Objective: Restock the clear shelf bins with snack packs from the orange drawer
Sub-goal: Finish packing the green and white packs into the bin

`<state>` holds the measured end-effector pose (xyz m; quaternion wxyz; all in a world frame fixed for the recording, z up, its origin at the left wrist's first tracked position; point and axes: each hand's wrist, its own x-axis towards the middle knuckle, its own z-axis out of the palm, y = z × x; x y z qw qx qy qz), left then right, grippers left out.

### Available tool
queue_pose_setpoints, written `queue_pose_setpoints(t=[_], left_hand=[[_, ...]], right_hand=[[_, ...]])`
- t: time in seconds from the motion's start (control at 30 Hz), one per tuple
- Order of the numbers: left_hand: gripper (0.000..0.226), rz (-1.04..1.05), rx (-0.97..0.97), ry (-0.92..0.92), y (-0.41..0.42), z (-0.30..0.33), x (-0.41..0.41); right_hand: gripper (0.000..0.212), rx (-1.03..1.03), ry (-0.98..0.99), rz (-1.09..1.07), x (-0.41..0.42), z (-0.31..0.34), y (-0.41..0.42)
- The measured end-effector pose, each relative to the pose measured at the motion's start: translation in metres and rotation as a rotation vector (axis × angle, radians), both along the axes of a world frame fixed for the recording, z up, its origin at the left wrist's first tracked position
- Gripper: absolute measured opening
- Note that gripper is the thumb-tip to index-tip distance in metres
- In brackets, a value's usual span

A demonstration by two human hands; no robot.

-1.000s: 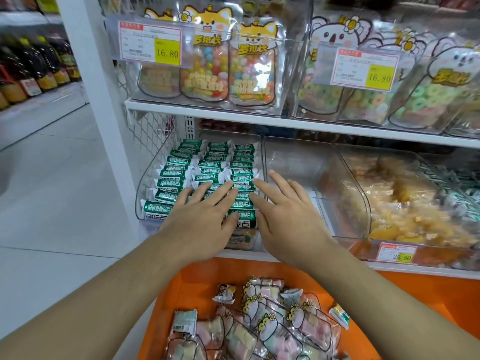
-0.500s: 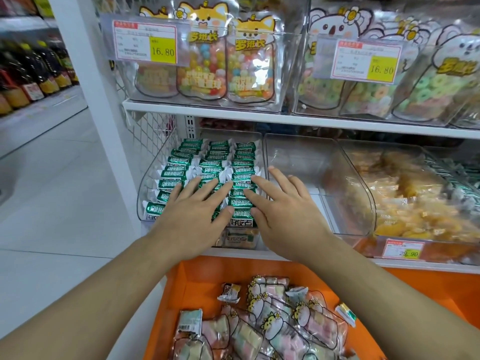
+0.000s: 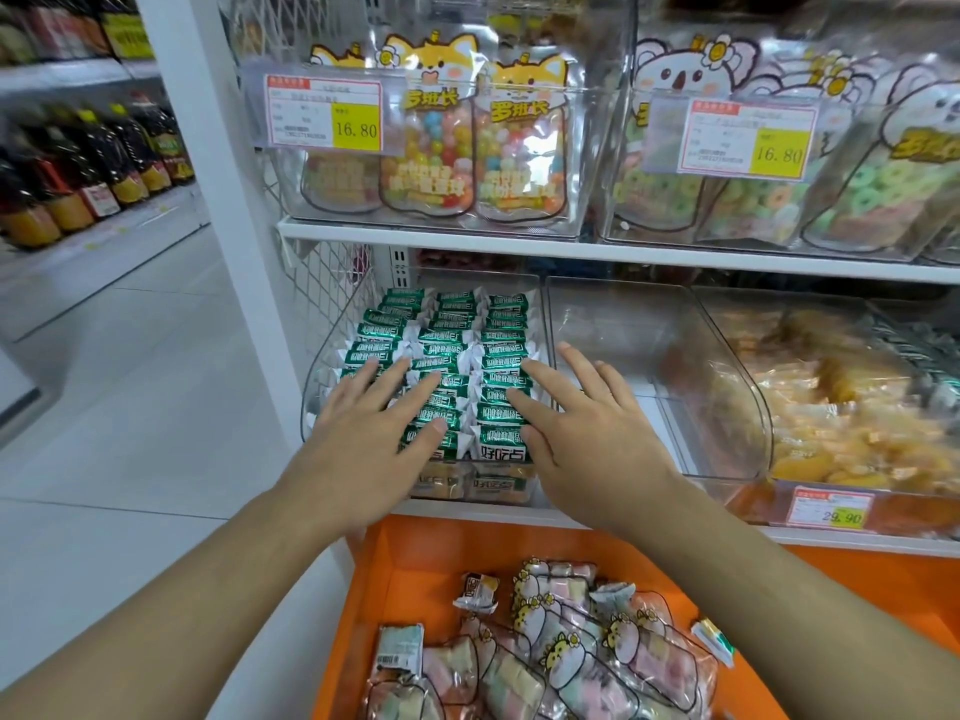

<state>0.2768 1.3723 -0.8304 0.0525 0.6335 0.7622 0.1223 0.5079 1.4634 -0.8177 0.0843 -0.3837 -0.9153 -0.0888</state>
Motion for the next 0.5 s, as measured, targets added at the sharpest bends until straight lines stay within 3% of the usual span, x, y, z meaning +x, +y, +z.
queue_pose_setpoints(t=[0.13,0.5], left_hand=[[0.068,0.0,-0.02,-0.011,0.0042,-0.0021,-0.0021],[0.075,0.003,-0.104,0.078,0.0048,0.0016,-0.0053]], right_hand=[[0.062,-0.016,0.001,-0.015,0.0002,-0.0009,-0.0004],[0.062,0.035,-0.051,-0.027,0.0,-0.0043,-0.0031]])
